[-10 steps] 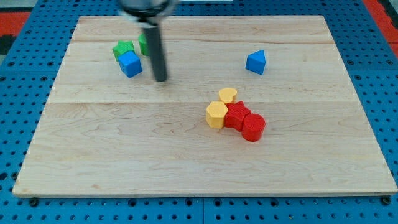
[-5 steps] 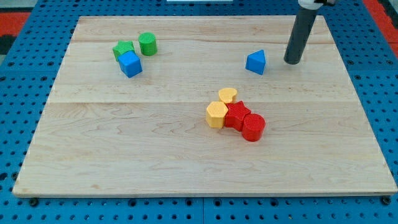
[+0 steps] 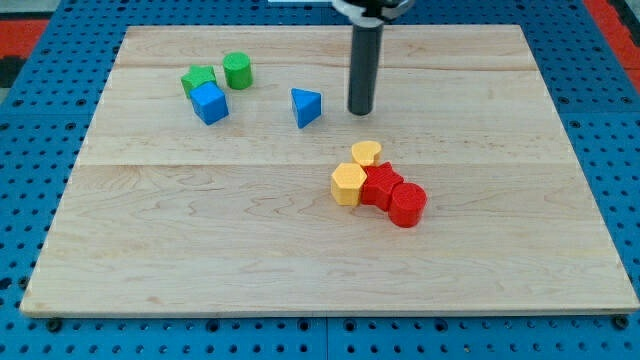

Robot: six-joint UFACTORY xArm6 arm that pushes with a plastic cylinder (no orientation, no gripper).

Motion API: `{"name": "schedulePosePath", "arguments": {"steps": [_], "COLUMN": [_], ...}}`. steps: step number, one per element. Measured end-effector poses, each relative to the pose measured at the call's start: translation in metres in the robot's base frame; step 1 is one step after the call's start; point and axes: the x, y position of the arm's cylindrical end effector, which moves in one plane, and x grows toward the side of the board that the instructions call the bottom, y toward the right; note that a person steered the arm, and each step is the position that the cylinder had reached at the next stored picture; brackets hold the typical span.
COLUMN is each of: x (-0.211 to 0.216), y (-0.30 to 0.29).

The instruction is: Move the blue blocks into the green star

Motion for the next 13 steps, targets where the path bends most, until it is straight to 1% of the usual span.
{"name": "schedulePosePath", "arguments": {"steps": [1,2,3,4,5,6,7,8,9,10,11,12,13], "x": [-0.007,-0.015,-0.015,-0.015,-0.015,-0.015,0.002,0.043,0.049,0.017,0.007,0.008,0.022], "y": [-0.049,-0.075,-0.078,-0.122,-0.146,-0.141,-0.126,-0.132,-0.174,-0.202,-0.21,-0.208,-0.183]}}
